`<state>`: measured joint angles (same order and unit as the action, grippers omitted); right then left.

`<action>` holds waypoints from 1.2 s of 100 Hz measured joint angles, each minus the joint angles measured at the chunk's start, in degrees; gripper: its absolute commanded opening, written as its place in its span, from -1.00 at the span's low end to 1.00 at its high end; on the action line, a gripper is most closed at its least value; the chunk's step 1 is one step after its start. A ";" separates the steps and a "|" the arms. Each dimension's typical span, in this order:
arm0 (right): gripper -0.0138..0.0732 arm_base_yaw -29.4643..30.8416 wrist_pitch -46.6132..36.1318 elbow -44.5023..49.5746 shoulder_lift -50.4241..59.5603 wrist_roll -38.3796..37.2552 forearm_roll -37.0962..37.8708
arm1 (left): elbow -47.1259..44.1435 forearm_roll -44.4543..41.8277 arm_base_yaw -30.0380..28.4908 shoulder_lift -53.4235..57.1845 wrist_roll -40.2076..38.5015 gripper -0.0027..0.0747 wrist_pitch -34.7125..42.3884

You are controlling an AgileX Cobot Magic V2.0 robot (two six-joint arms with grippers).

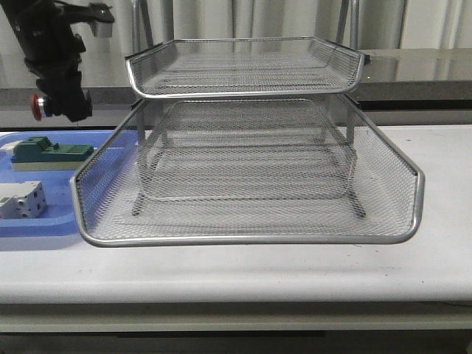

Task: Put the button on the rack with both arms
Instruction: 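Lift the red push button and carry it over the pulled-out mesh tray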

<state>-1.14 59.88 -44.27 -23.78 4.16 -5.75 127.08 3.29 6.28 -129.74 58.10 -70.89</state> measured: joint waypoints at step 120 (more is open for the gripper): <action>-0.85 0.00 0.00 0.00 0.00 0.00 0.00 | -36.04 15.21 0.28 38.63 -14.14 -0.98 -0.77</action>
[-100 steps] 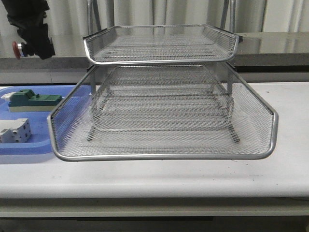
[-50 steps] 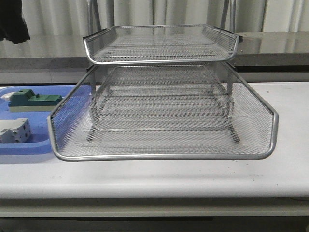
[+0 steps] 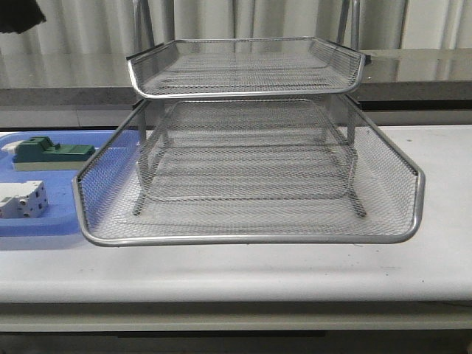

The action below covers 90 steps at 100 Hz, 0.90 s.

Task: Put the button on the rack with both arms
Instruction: 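Lift the red push button and carry it over the pulled-out mesh tray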

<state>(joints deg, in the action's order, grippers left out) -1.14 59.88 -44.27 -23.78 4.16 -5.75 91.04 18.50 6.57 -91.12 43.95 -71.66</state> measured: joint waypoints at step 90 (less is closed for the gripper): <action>-0.85 0.00 0.00 0.00 0.00 0.00 0.00 | -0.09 1.24 27.53 -11.34 2.52 -0.98 10.36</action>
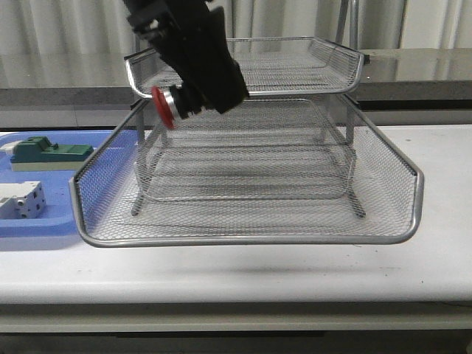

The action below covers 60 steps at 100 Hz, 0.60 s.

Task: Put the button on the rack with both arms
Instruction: 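Lift the red push button and carry it over the pulled-out mesh tray, then lower the button into the mesh tray and open the left gripper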

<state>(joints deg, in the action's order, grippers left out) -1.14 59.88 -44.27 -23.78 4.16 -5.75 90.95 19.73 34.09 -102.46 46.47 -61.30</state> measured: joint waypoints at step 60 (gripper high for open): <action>-0.85 0.00 0.00 0.00 0.00 0.00 0.00 | 0.12 -4.39 3.75 -4.63 0.60 0.19 4.29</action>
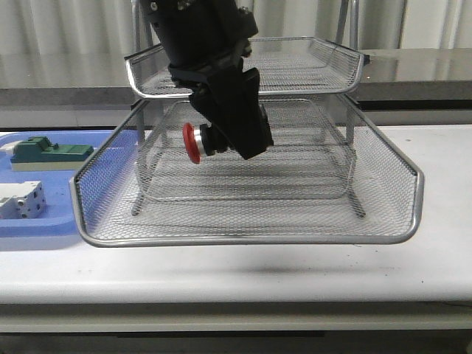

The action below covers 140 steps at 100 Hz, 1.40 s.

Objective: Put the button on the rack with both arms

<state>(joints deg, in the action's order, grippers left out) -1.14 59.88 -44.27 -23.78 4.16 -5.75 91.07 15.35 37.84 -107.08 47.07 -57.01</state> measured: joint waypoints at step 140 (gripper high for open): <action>-0.85 0.00 0.00 0.00 0.00 0.00 0.00 | -16.05 1.34 -29.17 31.27 -10.45 0.20 -1.65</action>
<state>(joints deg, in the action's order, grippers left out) -1.14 59.88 -44.27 -23.78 4.16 -5.75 75.02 16.69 8.67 -75.81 36.62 -58.67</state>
